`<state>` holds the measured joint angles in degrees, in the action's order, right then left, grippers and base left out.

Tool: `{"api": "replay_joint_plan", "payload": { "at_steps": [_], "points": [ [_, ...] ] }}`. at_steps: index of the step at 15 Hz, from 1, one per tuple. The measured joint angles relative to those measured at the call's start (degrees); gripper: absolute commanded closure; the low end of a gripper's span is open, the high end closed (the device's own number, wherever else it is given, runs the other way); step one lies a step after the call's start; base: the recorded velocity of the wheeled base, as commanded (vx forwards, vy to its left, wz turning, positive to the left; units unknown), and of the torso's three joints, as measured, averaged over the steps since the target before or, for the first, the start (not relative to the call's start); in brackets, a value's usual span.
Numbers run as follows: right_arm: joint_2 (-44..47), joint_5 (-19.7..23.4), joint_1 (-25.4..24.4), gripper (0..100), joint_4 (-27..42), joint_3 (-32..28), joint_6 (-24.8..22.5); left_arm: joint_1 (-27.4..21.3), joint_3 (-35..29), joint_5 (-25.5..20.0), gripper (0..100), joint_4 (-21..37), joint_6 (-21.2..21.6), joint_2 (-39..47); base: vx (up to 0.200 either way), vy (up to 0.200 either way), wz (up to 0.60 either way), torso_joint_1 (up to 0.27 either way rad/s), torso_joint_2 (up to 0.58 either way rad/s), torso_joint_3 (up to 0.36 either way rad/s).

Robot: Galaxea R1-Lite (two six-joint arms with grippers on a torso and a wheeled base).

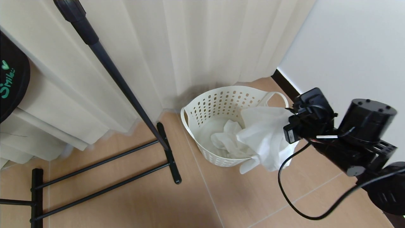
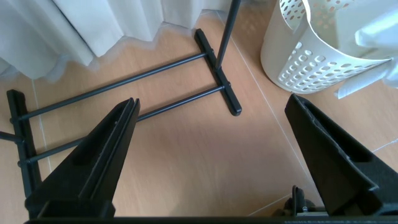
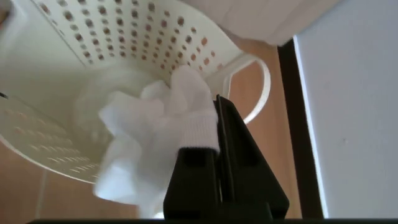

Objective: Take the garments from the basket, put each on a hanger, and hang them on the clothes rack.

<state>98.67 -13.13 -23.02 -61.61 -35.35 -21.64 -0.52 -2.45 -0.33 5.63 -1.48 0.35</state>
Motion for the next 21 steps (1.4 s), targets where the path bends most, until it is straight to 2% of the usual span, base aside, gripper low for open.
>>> {"api": "replay_joint_plan", "payload": {
  "at_steps": [4, 6, 9, 21],
  "points": [
    [-13.6, -1.7, -11.1, 100, 0.1, 5.6, 2.4, 0.0, 0.0, -0.1, 0, 0.0, 0.1, 0.0, 0.000, 0.000, 0.00, 0.000, 0.00, 0.000],
    [-16.9, -2.7, -13.0, 100, 0.2, 6.7, 2.5, 0.0, 0.0, -0.1, 0, 0.0, 0.2, 0.0, 0.000, 0.000, 0.00, 0.000, 0.00, 0.000],
    [-18.7, -2.7, -13.5, 100, 0.1, 6.9, 2.5, 0.0, 0.0, -0.1, 0, 0.0, 0.1, 0.0, 0.000, 0.000, 0.00, 0.001, 0.00, 0.035],
    [-19.0, -2.1, -13.1, 100, 0.0, 7.9, 2.1, 0.0, 0.0, -0.1, 0, 0.1, 0.1, 0.0, 0.000, 0.000, 0.00, 0.002, -0.02, 0.174]
  ]
}}
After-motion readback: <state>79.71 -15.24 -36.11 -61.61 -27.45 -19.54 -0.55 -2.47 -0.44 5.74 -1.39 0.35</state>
